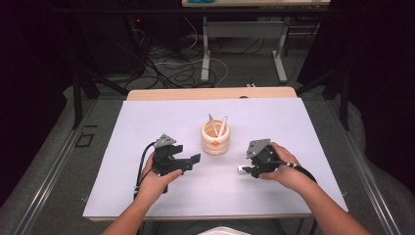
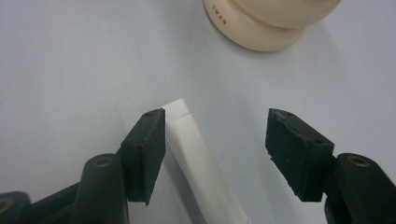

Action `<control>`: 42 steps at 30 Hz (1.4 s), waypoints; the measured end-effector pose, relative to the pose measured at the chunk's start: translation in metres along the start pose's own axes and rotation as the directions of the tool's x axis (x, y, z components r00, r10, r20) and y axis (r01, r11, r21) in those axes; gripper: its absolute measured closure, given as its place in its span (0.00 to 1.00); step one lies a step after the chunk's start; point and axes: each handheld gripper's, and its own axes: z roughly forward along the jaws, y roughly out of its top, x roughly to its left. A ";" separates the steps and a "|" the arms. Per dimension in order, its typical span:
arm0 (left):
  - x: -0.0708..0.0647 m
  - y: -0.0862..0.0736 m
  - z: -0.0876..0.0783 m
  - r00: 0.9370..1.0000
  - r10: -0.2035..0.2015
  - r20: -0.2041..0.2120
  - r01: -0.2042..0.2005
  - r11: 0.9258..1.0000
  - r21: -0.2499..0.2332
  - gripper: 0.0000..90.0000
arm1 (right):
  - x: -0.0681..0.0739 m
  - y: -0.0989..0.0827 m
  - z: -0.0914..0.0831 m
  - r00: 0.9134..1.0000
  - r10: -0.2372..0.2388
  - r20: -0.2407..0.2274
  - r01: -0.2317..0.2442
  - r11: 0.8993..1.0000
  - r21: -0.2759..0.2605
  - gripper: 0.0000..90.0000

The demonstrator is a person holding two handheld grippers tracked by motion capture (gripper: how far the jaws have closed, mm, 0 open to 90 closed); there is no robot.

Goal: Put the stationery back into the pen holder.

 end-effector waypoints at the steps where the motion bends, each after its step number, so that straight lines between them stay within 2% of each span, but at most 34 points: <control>1: 0.000 0.000 0.000 1.000 0.000 0.000 0.000 1.000 0.000 0.18 | -0.001 0.000 0.001 1.000 -0.017 0.001 0.017 1.000 0.007 0.42; 3: 0.000 0.000 0.000 1.000 0.005 0.000 -0.005 1.000 0.006 0.18 | 0.000 0.000 0.001 1.000 -0.010 -0.004 0.010 1.000 0.023 0.43; 7: 0.000 0.000 0.000 1.000 0.002 -0.001 -0.002 1.000 0.006 0.18 | -0.002 0.002 0.003 0.999 -0.037 -0.006 0.037 0.999 0.037 0.44; 10: 0.001 0.000 0.000 1.000 0.000 -0.002 0.000 1.000 0.007 0.18 | -0.001 0.003 0.004 0.999 -0.043 -0.026 0.045 0.997 0.057 0.45; 11: 0.001 0.000 0.000 1.000 -0.001 -0.002 0.001 1.000 0.007 0.18 | -0.002 0.004 0.004 0.998 -0.064 -0.027 0.066 0.996 0.058 0.45; 12: 0.001 0.000 0.000 1.000 0.004 -0.003 -0.004 1.000 0.008 0.18 | -0.001 0.005 0.005 0.998 -0.057 -0.029 0.058 0.996 0.064 0.46; 23: 0.001 0.000 0.000 1.000 0.001 -0.004 -0.001 1.000 0.011 0.18 | 0.001 0.010 0.008 0.994 -0.096 -0.054 0.100 0.991 0.088 0.52; 30: 0.001 -0.001 0.001 1.000 0.002 -0.007 -0.002 1.000 0.009 0.18 | 0.004 0.013 0.011 0.987 -0.144 -0.074 0.152 0.982 0.115 0.55; 36: 0.001 -0.001 0.002 1.000 0.000 -0.008 0.000 1.000 0.012 0.18 | 0.006 0.016 0.016 0.974 -0.204 -0.093 0.216 0.966 0.145 0.59; 39: 0.002 -0.001 0.002 1.000 0.008 -0.012 -0.008 1.000 0.011 0.18 | 0.006 0.018 0.017 0.973 -0.211 -0.098 0.224 0.962 0.155 0.60; 42: 0.002 -0.002 0.002 1.000 0.000 -0.009 0.001 1.000 0.017 0.18 | 0.007 0.019 0.018 0.971 -0.215 -0.107 0.230 0.960 0.160 0.61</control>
